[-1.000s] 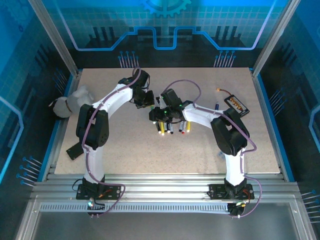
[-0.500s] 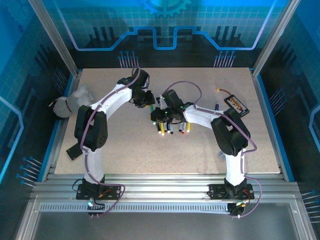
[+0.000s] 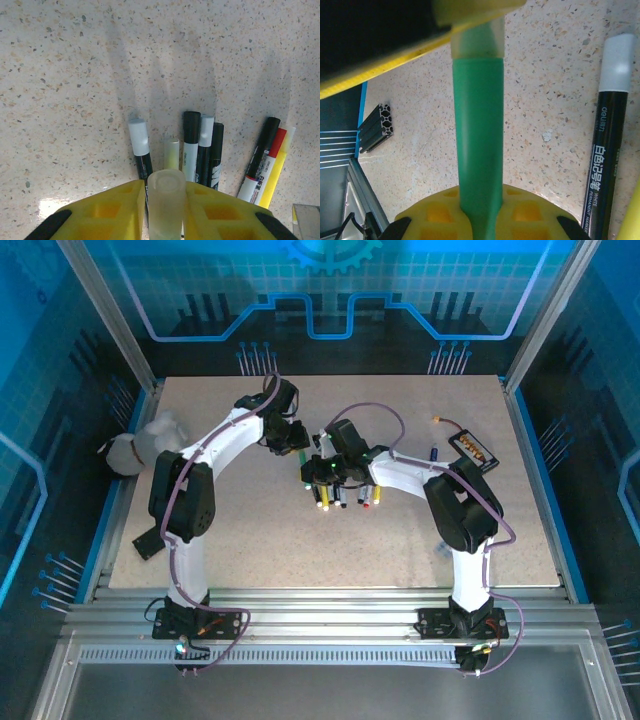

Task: Open the pen caps

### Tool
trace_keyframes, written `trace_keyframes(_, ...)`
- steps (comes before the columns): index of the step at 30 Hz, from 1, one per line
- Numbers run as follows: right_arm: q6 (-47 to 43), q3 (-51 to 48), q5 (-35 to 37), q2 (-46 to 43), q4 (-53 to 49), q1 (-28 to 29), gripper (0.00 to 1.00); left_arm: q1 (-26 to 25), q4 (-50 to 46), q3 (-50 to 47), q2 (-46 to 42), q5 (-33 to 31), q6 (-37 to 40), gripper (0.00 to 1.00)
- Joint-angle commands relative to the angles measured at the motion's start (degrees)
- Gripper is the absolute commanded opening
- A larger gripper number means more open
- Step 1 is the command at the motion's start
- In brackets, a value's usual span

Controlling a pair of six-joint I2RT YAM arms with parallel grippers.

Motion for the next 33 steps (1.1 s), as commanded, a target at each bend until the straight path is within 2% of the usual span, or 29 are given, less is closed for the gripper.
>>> trace_keyframes(1,-0.19,0.38,-1.77,-1.23,1.56,-0.09,0.0,-0.03,-2.12,1.75,1.45,-0.77,-0.42,0.26)
trace_keyframes(7,-0.22,0.53,-2.44,-1.02,2.08,0.29,0.0,-0.03,-1.88,2.88,2.85,-0.9,-0.82,0.18)
trace_keyframes(10,-0.25,0.03,-2.7,-1.4,2.1,0.54,0.0,0.02,-1.84,4.37,4.18,-0.82,-0.99,0.0)
trace_keyframes(14,-0.23,-3.84,-4.15,-4.62,0.51,2.12,0.0,1.36,-1.02,6.34,5.34,-5.78,-1.83,0.0)
trace_keyframes(17,-1.07,-10.51,-3.83,-11.01,-3.75,5.62,0.0,4.04,-1.26,10.01,6.76,-8.48,-1.65,0.0)
trace_keyframes(22,3.25,-22.74,-3.67,-21.84,-2.81,10.38,0.0,5.51,-5.11,18.54,10.09,-11.66,-0.17,0.0)
trace_keyframes(24,3.21,-23.85,-0.23,-24.71,-4.62,9.96,0.0,5.51,-5.47,19.77,10.32,-10.44,0.12,0.0)
trace_keyframes(27,-0.99,-20.56,7.36,-26.5,-13.69,6.29,0.0,5.51,-8.49,20.63,10.38,-12.82,2.03,0.0)
trace_keyframes(33,-9.04,-11.98,24.58,-21.13,-24.5,-5.05,0.0,7.05,-10.22,13.33,8.42,-17.58,4.59,0.0)
